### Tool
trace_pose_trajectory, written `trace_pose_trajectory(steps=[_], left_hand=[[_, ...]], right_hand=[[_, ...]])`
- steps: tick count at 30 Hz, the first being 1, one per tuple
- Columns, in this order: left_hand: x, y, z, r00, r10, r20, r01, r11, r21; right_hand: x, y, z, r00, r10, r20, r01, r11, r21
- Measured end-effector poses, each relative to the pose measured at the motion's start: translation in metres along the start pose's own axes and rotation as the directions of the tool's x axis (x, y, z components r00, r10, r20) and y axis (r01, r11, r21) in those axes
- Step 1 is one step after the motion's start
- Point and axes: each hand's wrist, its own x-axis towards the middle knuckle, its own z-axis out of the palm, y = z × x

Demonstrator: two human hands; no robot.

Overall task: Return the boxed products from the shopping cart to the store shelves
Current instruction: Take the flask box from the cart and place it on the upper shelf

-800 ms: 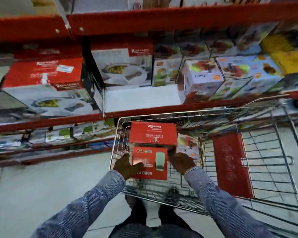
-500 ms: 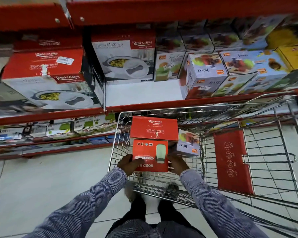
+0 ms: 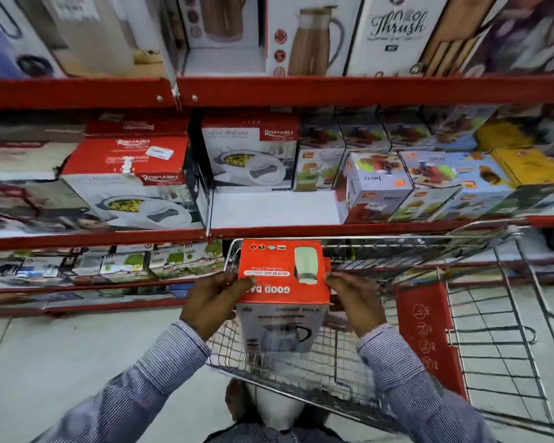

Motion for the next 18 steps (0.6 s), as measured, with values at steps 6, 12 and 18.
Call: trace_pose_trajectory(steps=[6, 12, 18], left_hand=[[-0.025, 0.056, -0.024, 0.957, 0.270, -0.103, -0.266, 0.963, 0.047], [-0.027, 0.096, -0.048, 0.870, 0.458, -0.182, -0.435, 0.887, 0.154], [-0.024, 0.124, -0.062, 0.818, 0.543, -0.192, -0.503, 0.836, 0.220]], right_hand=[[-0.004, -0.062, 0.003, 0.984, -0.180, 0.006, 0.179, 0.981, 0.069], [0.003, -0.116, 0.012, 0.934, -0.355, 0.047, 0.355, 0.935, 0.018], [0.014, -0.146, 0.029, 0.893, -0.449, 0.047, 0.451, 0.891, -0.061]])
